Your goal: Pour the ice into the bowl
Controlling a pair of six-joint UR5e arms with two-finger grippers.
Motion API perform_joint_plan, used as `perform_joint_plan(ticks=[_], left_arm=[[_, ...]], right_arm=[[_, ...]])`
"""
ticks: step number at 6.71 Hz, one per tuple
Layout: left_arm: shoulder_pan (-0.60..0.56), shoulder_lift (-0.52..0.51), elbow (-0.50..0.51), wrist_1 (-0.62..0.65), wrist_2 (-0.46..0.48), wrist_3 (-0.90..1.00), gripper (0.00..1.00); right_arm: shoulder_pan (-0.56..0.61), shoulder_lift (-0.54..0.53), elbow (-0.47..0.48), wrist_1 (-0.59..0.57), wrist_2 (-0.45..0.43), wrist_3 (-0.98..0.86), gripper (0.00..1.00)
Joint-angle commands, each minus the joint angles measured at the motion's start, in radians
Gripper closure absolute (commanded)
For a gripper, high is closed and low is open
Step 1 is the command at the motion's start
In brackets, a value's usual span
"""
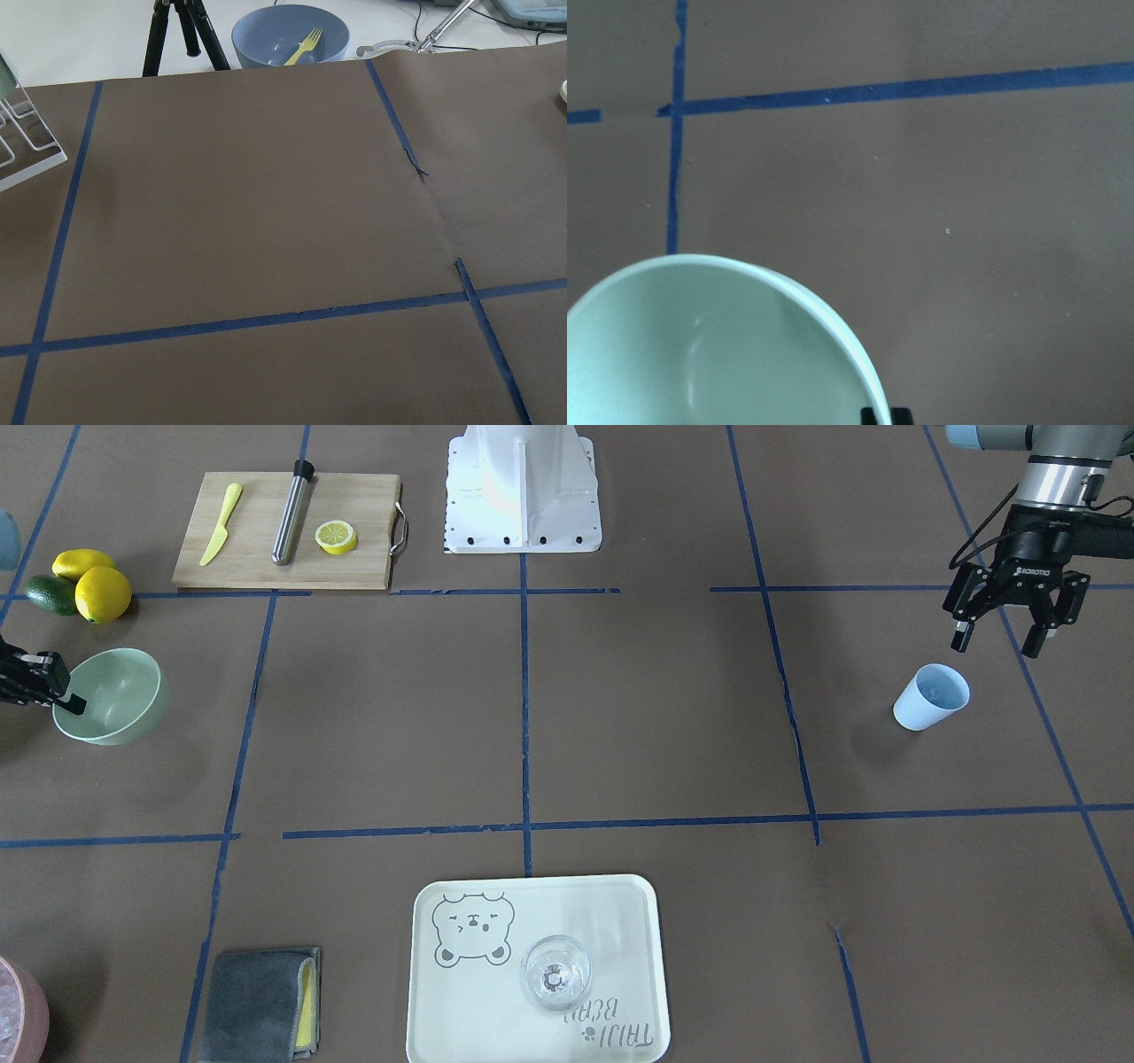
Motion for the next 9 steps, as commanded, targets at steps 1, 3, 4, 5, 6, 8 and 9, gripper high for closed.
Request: perform_joint_plan(ticks=[1,3,4,5,6,8,9], left_arm=[[0.225,0.086,0.011,-0.084,0.224,-0.179,0.00],[0.385,0.086,0.097,-0.084,0.434,-0.306,0.00],[0.446,0.085,0.143,-0.086,0.523,-0.361,0.00],[0.487,0.071,0.152,-0.086,0.570,-0.405,0.00],[0.517,0.033,0.184,-0.086,0.632,-0.430,0.00],[0.525,-0.047,0.281,-0.087,0.773,-0.430,0.00],[0.525,-0.049,0.293,-0.091,0.830,-0.429,0.02]], right_arm=[[-0.025,0.082,0.067,-0.053,0.018,0.176,1.00],[-0.099,0.215,0.070,-0.115,0.013,0.331,1.00],[-0.157,0.269,0.086,-0.157,0.004,0.406,1.00],[-0.188,0.345,0.089,-0.234,-0.008,0.450,1.00],[-0.214,0.413,0.092,-0.317,-0.031,0.451,1.00],[-0.277,0.502,0.136,-0.493,-0.095,0.453,1.00],[-0.307,0.559,0.174,-0.616,-0.141,0.455,1.00]])
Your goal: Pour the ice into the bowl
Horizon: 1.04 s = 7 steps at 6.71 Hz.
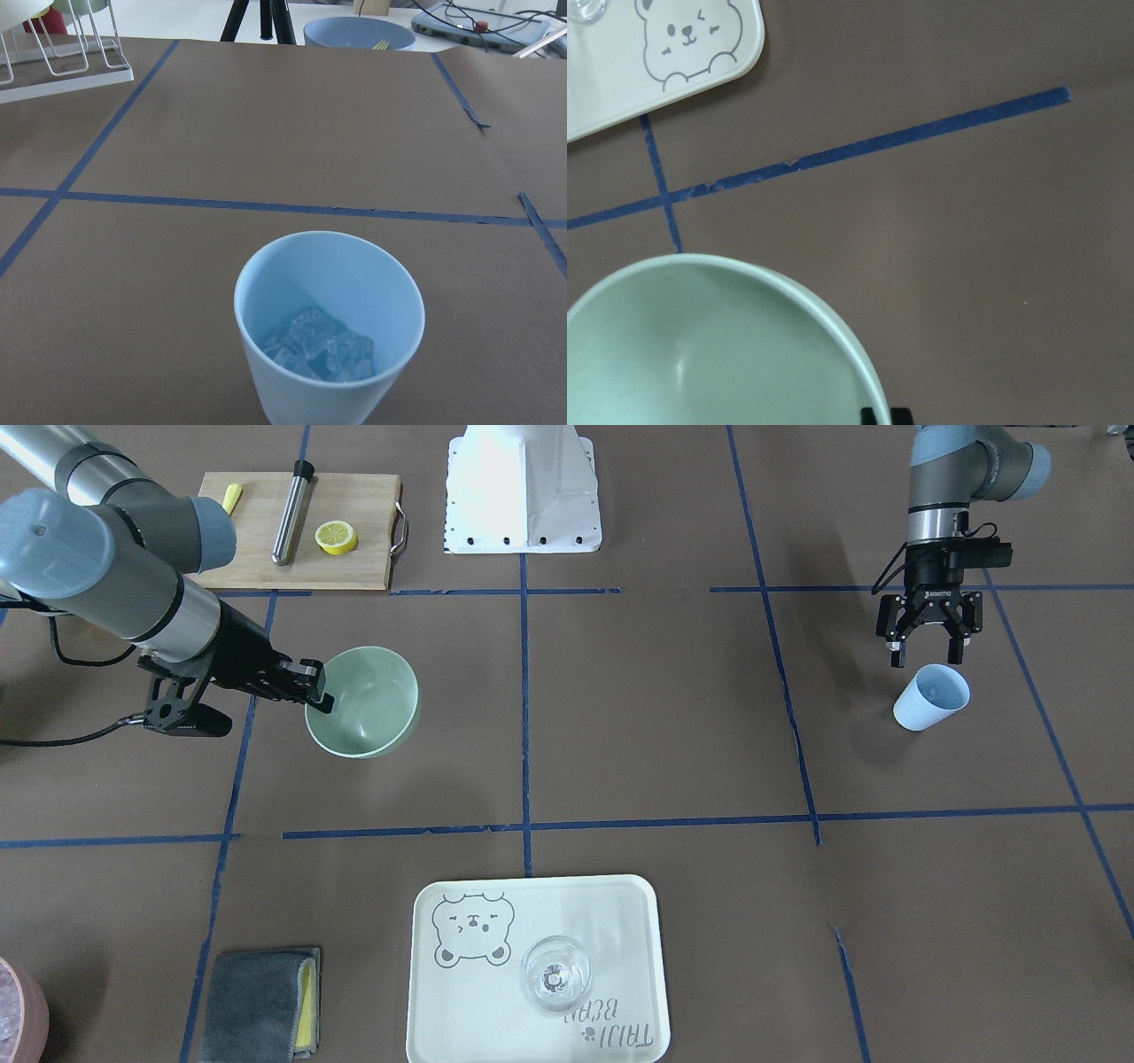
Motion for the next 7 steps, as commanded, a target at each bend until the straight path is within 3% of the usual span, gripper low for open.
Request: perform_joint_plan(ticks=[1,5,7], left_arm=[[0.003,-0.017,0.031,-0.002,0.101,0.000,0.02],[0.003,-0.153,0.161,-0.012,0.132,0.004,0.02],[0.003,-0.160,0.192,-0.062,0.132,0.009,0.02]], right_arm=[[-0.088,0.118,0.064,-0.228,-0.096,0.005,1.00],[-0.200,0.198,0.062,-0.251,-0.204,0.103,1.00],[-0.251,0.226,0.059,-0.265,-0.259,0.140,1.00]])
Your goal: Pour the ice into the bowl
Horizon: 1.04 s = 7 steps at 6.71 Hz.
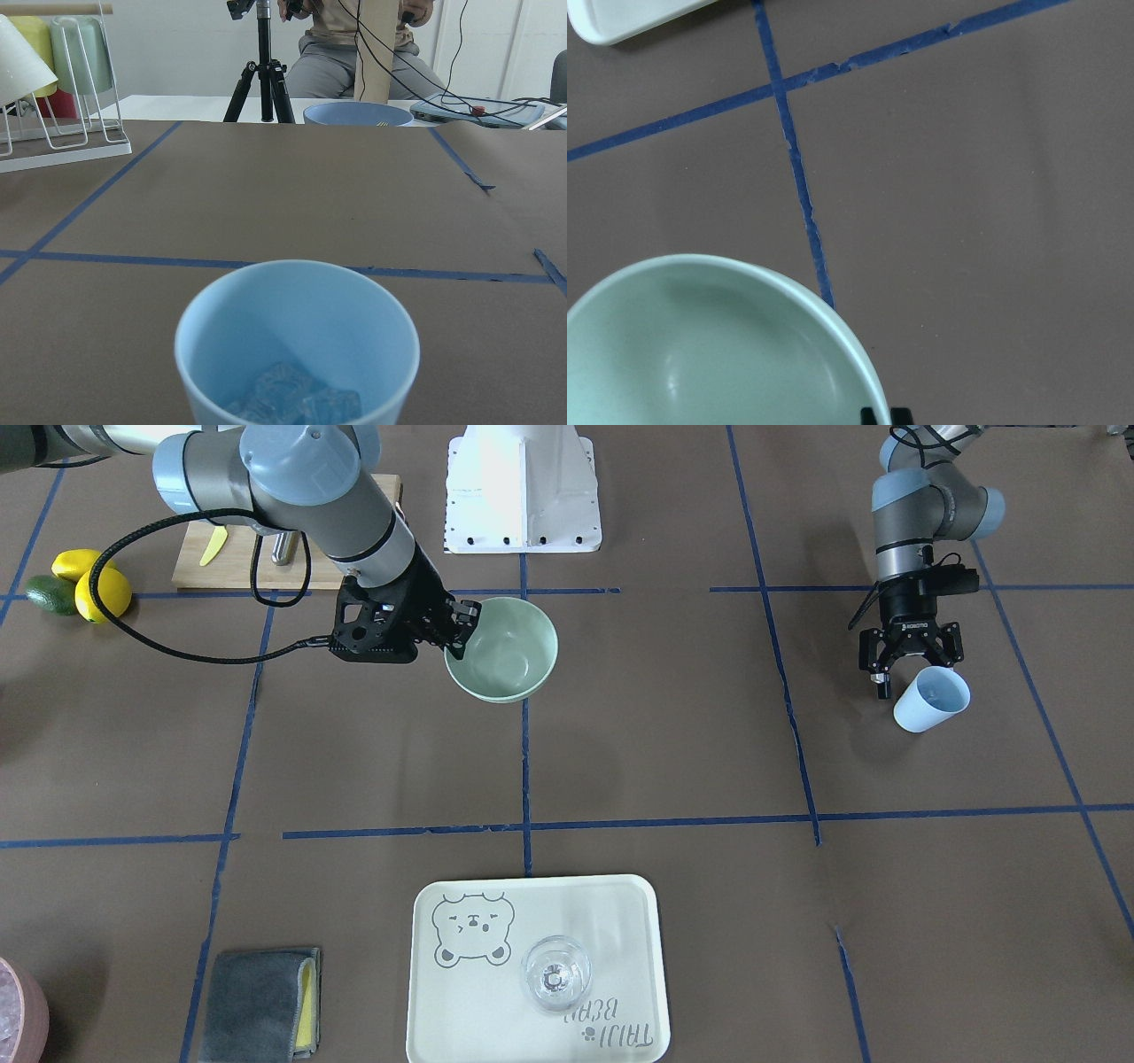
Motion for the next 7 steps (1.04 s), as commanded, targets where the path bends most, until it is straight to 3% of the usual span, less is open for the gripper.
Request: perform_joint_plan(ticks=[1,7], left_arm=[[-0.001,-0.008,0.041,-0.077,0.000,0.031,0.02],[-0.023,-0.028,0.078,-0.096,0.031,0.067,0.04]], right_arm=[[-0.048,0.021,-0.004,-0.005,-0.056,0.026,1.00],[-0.085,0.023,-0.004,-0.005,-0.088,0.030,1.00]])
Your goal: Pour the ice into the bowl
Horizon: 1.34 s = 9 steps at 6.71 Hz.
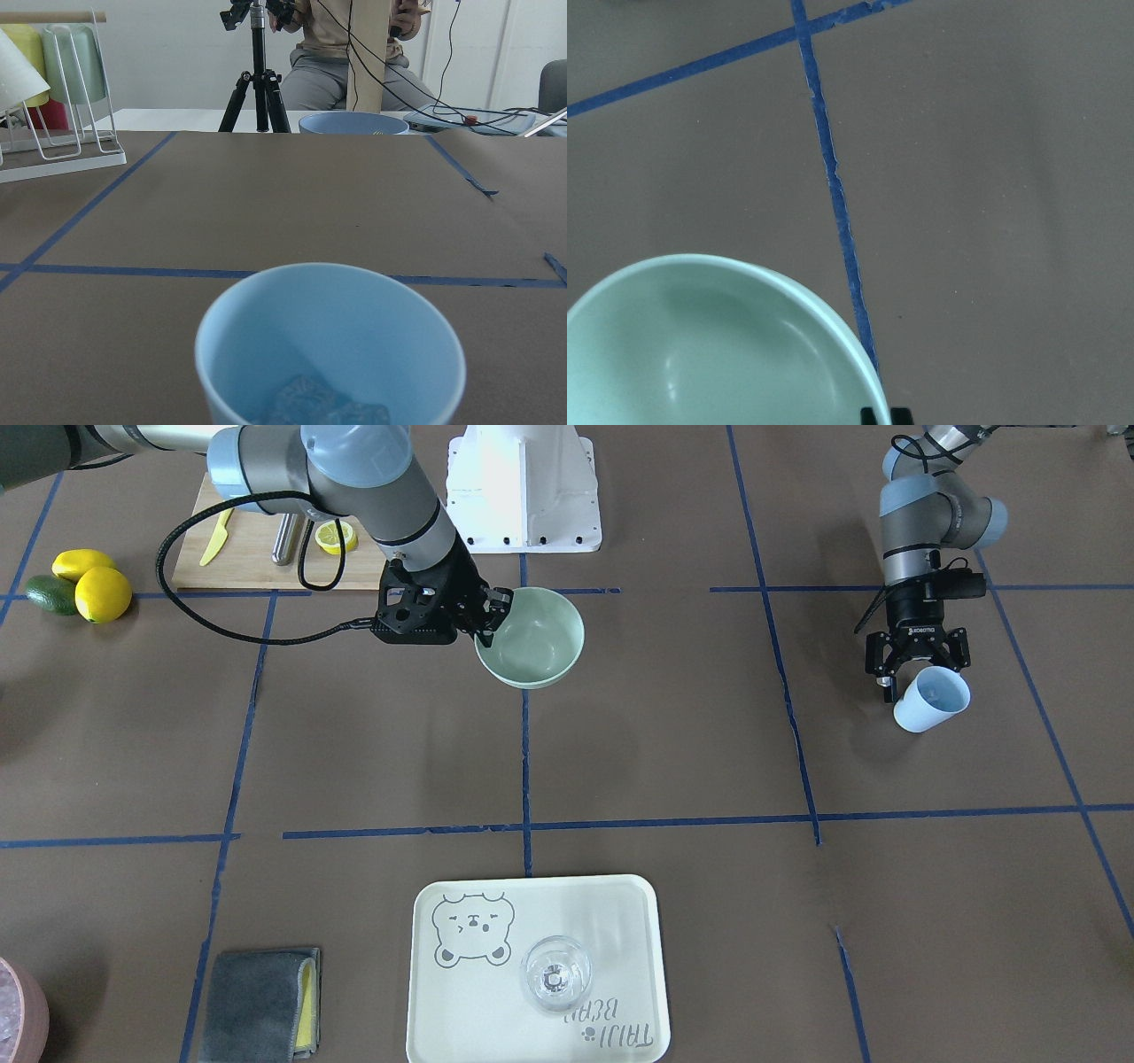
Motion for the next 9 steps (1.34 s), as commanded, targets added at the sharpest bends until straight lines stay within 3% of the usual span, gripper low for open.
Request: perform_joint_plan(ticks=[1,6,7,8,9], left_arm=[[-0.004,-0.013,0.008,0.002,0.003,0.000,0.07],[-0.032,-0.033,0.010,0.008,-0.005,0.000,0.10],[-0.036,-0.040,0.010,0.006,-0.005,0.000,0.46],[-0.063,-0.047,0.008,-0.001,-0.011,0.020,0.99],[-0.117,-0.072,-0.022,-0.061,-0.035,0.201,1.00]], right_arm=[[-0.005,-0.001,0.001,0.000,-0.007,0.000,1.00],[-0.006,-0.001,0.001,0.000,-0.007,0.000,1.00],[-0.006,-0.001,0.001,0.000,-0.009,0.002,1.00],[-0.014,0.001,0.000,0.000,-0.024,0.000,1.00],[-0.028,0.002,-0.003,0.000,-0.035,0.000,1.00]])
